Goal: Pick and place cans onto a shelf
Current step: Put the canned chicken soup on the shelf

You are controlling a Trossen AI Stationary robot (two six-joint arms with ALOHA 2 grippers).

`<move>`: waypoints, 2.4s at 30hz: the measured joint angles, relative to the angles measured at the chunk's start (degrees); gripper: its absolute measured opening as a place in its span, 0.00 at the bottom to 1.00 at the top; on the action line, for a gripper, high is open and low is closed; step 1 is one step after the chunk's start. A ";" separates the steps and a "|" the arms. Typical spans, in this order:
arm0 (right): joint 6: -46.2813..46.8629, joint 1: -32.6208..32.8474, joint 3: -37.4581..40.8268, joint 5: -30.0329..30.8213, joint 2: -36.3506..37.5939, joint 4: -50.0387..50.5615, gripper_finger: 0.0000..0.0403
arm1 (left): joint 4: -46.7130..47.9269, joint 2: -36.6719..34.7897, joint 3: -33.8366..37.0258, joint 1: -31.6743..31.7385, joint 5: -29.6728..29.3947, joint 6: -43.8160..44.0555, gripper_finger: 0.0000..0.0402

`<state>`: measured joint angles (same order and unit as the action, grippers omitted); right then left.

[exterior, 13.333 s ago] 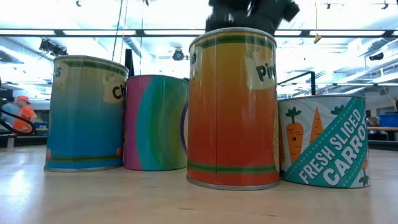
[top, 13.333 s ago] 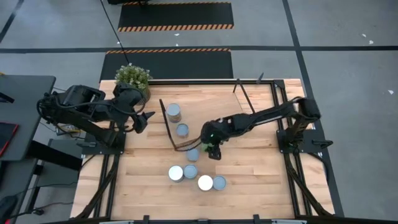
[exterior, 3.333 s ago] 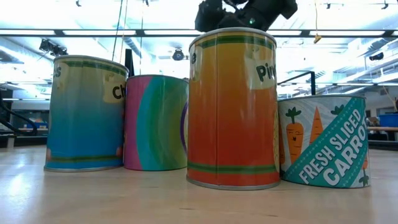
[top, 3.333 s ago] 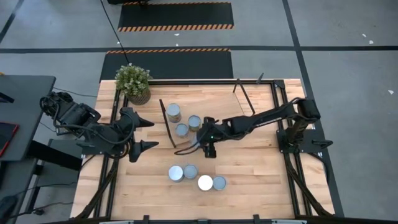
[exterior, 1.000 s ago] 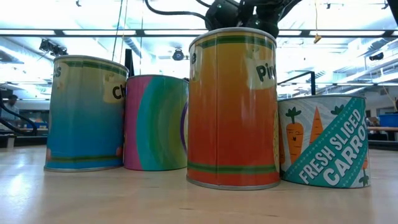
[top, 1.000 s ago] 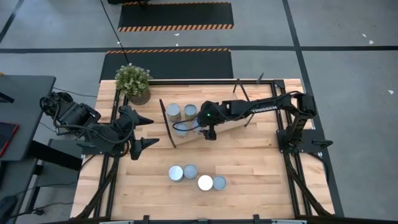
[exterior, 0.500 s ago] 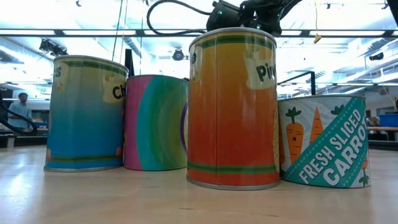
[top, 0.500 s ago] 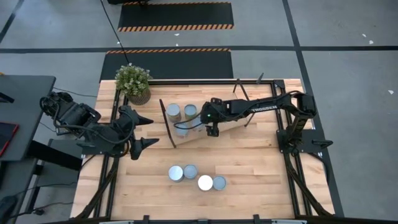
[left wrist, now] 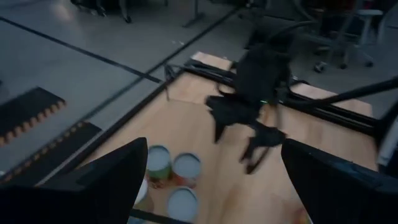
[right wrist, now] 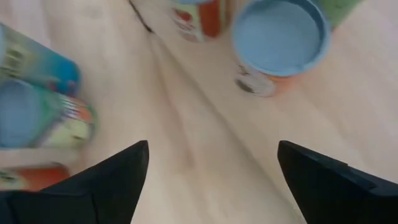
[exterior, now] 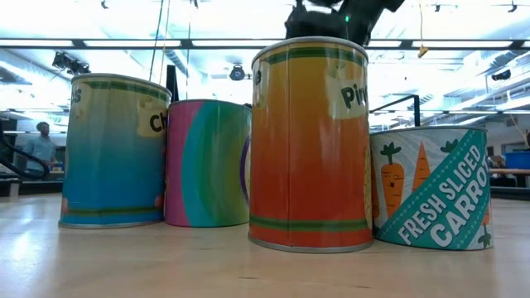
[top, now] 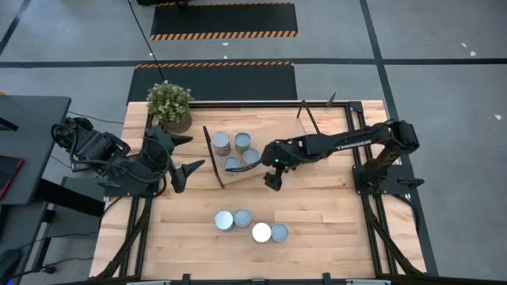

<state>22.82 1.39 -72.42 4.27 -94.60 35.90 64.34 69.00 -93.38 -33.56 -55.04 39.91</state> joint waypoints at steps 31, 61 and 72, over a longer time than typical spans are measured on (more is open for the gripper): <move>6.39 16.51 -7.45 13.30 -2.79 -12.42 0.89 | 2.06 0.66 0.02 -1.27 14.43 1.24 0.93; 0.58 20.69 -34.29 15.05 -19.26 -0.17 0.89 | 11.56 6.26 0.07 -6.97 21.91 12.48 0.93; 3.88 23.14 -37.77 6.67 -23.64 14.62 0.91 | 12.50 6.26 0.07 -10.47 21.15 14.59 0.93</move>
<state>26.70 24.53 -110.19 10.95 -118.23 50.52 76.84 75.26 -93.32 -44.03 -33.89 54.50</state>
